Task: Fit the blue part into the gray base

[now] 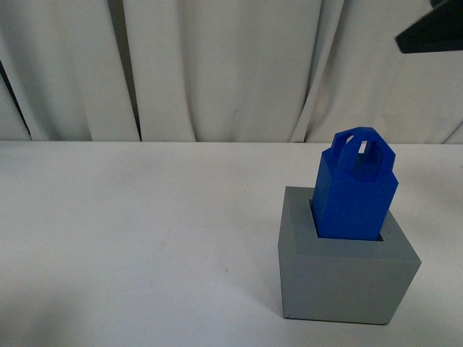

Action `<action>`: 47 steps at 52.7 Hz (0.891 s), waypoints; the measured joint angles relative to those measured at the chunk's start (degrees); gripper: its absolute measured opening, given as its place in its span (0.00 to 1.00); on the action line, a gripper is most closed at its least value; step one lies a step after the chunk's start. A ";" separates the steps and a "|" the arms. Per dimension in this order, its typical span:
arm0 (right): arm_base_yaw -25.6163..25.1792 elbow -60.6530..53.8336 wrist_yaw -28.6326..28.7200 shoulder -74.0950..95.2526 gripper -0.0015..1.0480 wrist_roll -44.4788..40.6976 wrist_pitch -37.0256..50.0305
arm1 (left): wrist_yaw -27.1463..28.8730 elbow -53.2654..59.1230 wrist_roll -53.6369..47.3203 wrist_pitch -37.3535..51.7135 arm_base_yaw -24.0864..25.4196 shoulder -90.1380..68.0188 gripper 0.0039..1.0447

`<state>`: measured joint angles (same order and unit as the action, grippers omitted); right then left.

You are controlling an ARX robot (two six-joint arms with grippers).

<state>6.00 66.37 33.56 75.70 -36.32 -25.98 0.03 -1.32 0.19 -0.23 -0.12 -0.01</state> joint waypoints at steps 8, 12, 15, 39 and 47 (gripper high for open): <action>-7.34 -16.52 6.25 -12.07 0.93 14.60 15.15 | 0.00 0.00 0.00 0.00 0.00 0.00 0.94; -9.05 -20.11 6.47 -15.23 0.93 20.04 18.40 | 0.00 0.00 0.00 0.00 0.00 0.00 0.94; -9.14 -20.37 6.64 -15.37 0.93 21.59 18.64 | -0.04 0.00 0.00 0.00 0.00 0.00 0.94; -6.10 -51.12 -33.53 -31.04 0.09 35.39 54.86 | 0.00 0.00 0.00 0.00 0.00 0.00 0.94; -6.08 -55.76 -33.64 -35.54 0.02 35.60 55.01 | -0.02 0.00 0.00 0.00 0.00 0.00 0.94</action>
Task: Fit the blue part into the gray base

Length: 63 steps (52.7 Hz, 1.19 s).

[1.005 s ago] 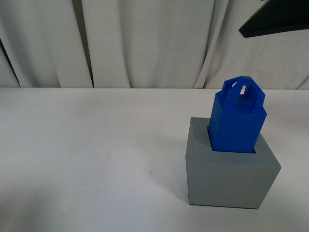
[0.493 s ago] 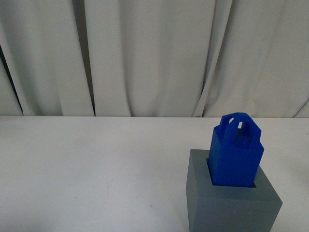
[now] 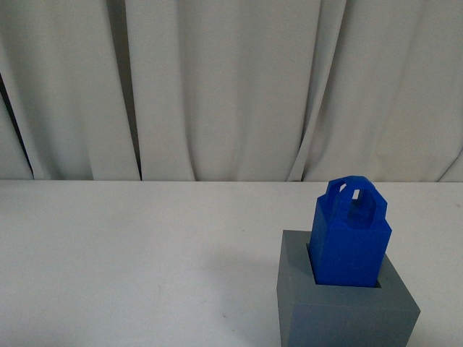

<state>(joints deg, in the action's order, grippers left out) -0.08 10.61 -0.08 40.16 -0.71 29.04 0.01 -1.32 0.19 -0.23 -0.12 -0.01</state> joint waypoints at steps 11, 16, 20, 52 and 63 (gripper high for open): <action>0.00 -3.30 0.11 -4.68 0.02 0.00 -1.09 | 0.00 0.00 0.00 0.00 0.00 0.00 0.94; 0.00 -4.74 0.09 -7.02 0.02 0.02 -2.14 | 0.00 0.00 0.00 0.00 0.00 0.00 0.94; 0.00 -5.57 0.11 -8.70 0.02 0.04 -3.06 | 0.00 0.00 0.00 0.00 0.00 0.00 0.94; 0.00 -10.36 0.11 -21.33 0.02 0.13 -10.21 | 0.00 0.00 0.00 0.00 0.00 0.00 0.94; 0.00 -10.36 0.11 -25.38 0.02 0.13 -13.97 | 0.00 0.00 0.02 0.00 0.00 0.00 0.94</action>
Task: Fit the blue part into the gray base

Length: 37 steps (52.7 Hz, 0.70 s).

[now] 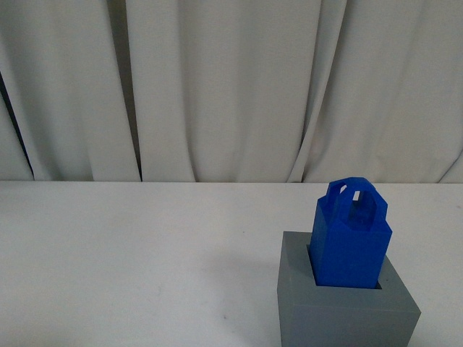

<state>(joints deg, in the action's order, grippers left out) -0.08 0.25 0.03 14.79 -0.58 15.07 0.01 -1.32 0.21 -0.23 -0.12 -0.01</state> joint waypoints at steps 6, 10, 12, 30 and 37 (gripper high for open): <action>0.00 0.00 0.02 -1.62 0.02 0.00 -1.75 | 0.00 0.00 -0.02 0.00 0.00 0.00 0.94; 0.00 0.00 0.02 -2.73 0.02 0.00 -2.82 | 0.00 0.00 -0.02 0.00 0.00 0.00 0.94; 0.02 0.00 0.00 -3.45 0.02 0.00 -3.52 | 0.00 0.00 -0.02 0.00 0.00 0.00 0.94; 0.00 0.07 0.02 -14.49 0.02 0.00 -14.95 | 0.00 0.00 -0.02 0.00 0.00 0.00 0.94; 0.00 0.07 0.04 -14.56 0.16 -0.02 -14.97 | 0.00 0.00 -0.02 0.00 0.00 0.00 0.94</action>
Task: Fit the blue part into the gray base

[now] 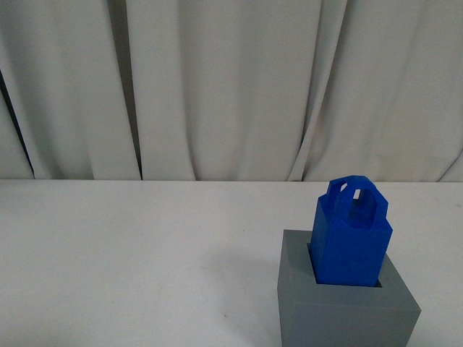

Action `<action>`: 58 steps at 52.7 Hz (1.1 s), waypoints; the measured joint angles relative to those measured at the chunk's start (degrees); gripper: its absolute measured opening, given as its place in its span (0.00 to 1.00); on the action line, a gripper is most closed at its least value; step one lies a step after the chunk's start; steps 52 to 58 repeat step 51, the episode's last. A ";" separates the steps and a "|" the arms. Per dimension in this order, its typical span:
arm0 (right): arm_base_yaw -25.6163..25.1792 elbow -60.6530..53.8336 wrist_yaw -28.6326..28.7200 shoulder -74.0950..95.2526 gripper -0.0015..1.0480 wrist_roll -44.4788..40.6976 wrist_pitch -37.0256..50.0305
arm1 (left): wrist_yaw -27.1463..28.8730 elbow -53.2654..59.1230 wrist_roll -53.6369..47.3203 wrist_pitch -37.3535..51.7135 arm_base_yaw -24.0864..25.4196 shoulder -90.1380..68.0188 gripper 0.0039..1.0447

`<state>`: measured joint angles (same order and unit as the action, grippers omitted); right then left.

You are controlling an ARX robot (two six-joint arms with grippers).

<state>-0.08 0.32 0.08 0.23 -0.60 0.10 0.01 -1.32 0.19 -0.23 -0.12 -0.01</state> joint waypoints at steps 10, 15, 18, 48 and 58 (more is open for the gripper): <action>0.00 0.00 0.00 0.00 0.46 0.00 0.00 | 0.00 0.00 0.00 0.00 0.00 0.00 0.94; 0.00 0.00 0.00 0.00 0.61 0.00 0.00 | 0.00 0.00 0.00 0.00 0.00 0.00 0.94; 0.00 0.00 0.00 0.00 0.70 0.00 0.00 | 0.00 0.00 0.00 0.00 0.00 0.00 0.94; 0.00 0.00 0.00 0.00 0.93 0.02 0.00 | 0.00 0.00 0.00 0.00 0.00 0.00 0.94; 0.00 0.00 -0.02 0.00 0.93 0.02 0.00 | 0.00 0.00 0.00 0.00 0.00 0.00 0.94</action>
